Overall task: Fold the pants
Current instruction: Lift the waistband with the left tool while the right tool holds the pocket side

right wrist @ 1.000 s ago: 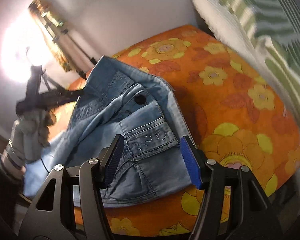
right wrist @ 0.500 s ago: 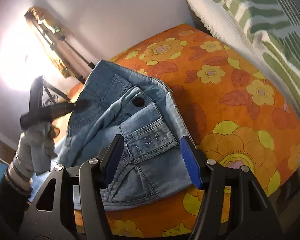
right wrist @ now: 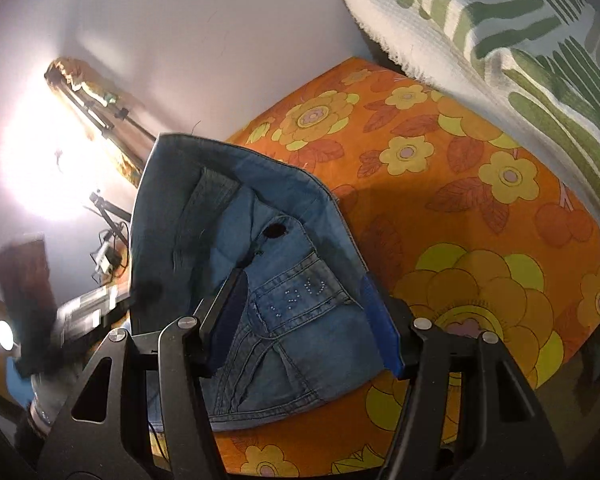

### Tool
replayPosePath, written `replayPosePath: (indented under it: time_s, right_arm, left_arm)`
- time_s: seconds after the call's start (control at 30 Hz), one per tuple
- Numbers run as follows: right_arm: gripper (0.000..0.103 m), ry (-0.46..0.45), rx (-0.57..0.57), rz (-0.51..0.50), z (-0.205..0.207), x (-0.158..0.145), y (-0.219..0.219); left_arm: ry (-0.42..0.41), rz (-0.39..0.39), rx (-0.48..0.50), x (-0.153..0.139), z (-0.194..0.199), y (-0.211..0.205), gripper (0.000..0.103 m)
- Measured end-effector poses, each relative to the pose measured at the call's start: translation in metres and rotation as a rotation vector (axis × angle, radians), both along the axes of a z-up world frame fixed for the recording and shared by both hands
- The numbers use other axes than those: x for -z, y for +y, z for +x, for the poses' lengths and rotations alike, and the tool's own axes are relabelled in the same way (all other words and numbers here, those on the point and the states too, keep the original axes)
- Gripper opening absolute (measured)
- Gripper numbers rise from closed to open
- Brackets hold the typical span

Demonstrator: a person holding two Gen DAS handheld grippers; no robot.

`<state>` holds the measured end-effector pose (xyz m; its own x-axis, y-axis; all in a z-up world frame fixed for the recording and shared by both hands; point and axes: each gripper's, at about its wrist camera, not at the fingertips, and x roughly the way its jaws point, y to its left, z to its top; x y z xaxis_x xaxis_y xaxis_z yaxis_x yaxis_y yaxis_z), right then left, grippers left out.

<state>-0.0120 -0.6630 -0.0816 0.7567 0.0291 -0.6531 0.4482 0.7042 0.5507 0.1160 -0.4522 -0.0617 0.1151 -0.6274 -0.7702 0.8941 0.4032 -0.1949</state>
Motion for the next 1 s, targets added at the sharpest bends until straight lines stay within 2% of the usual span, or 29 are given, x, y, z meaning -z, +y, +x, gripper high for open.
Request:
replayPosePath:
  time_s: [0.1, 0.17, 0.27, 0.43, 0.6, 0.77, 0.8, 0.83, 0.9, 1.0]
  right_arm:
    - [0.062, -0.008, 0.016, 0.005, -0.007, 0.0, -0.005]
    - [0.062, -0.022, 0.025, 0.01, -0.013, -0.001, -0.008]
    - [0.062, -0.046, 0.032, 0.06, -0.019, 0.002, -0.014]
    - [0.062, -0.088, 0.041, 0.182, -0.027, 0.013, -0.024]
    - [0.062, -0.025, 0.0, 0.13, -0.021, 0.016, -0.017]
    - [0.061, 0.024, -0.067, 0.2, -0.006, 0.038, -0.008]
    - [0.054, 0.032, -0.078, 0.215, -0.002, 0.042, -0.006]
    - [0.039, 0.03, -0.09, 0.222, 0.001, 0.045, -0.003]
    - [0.017, 0.041, -0.087, 0.186, 0.005, 0.045, 0.001]
    - [0.01, 0.06, -0.076, 0.092, 0.007, 0.038, 0.008]
  left_arm:
    - [0.035, 0.039, 0.073, 0.016, -0.029, -0.001, 0.007]
    - [0.021, 0.079, 0.109, 0.03, -0.044, -0.002, 0.007]
    - [0.032, 0.111, 0.111, 0.045, -0.049, -0.002, 0.007]
    - [0.039, 0.121, 0.106, 0.052, -0.048, -0.001, 0.007]
    - [0.015, 0.107, 0.1, 0.051, -0.062, -0.007, 0.007]
    - [0.04, 0.081, 0.077, 0.053, -0.067, -0.008, 0.007]
    - [0.038, 0.079, 0.074, 0.053, -0.067, -0.007, 0.007]
    - [0.035, 0.078, 0.073, 0.053, -0.068, -0.006, 0.007]
    - [0.049, 0.072, 0.073, 0.051, -0.07, 0.0, 0.009]
    - [0.078, 0.072, 0.081, 0.044, -0.075, 0.016, 0.02]
